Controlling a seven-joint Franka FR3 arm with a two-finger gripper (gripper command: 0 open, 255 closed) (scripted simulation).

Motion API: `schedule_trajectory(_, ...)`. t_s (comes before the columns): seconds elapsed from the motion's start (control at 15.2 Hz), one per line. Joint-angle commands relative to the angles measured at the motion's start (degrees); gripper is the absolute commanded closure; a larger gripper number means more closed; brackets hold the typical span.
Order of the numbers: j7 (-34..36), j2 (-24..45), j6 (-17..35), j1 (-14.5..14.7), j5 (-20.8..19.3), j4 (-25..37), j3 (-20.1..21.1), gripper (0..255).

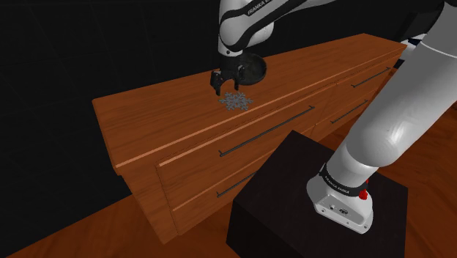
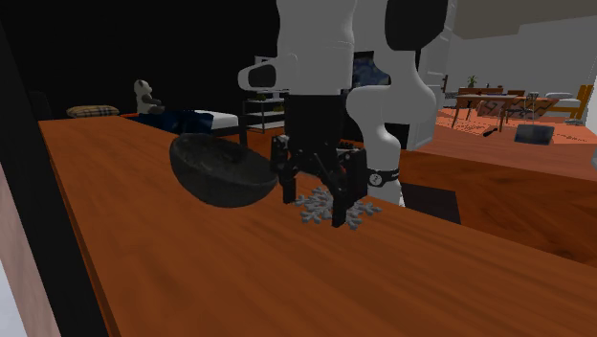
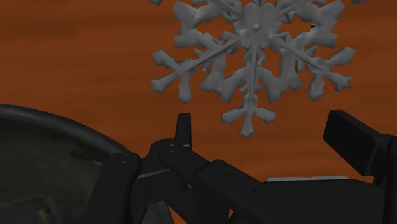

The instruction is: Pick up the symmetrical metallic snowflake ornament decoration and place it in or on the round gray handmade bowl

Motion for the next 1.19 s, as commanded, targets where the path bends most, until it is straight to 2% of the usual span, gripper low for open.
schedule_trajectory(0.0,-0.10,0.53,1.02,-0.20,-0.10,-0.72,-0.19,0)
schedule_trajectory(0.46,-0.10,0.54,1.02,-0.23,-0.10,-0.71,-0.16,0)
schedule_trajectory(0.53,-0.08,0.56,1.01,-0.23,-0.11,-0.67,-0.15,255)
schedule_trajectory(1.12,-0.10,0.54,1.02,-0.22,-0.11,-0.71,-0.17,255)
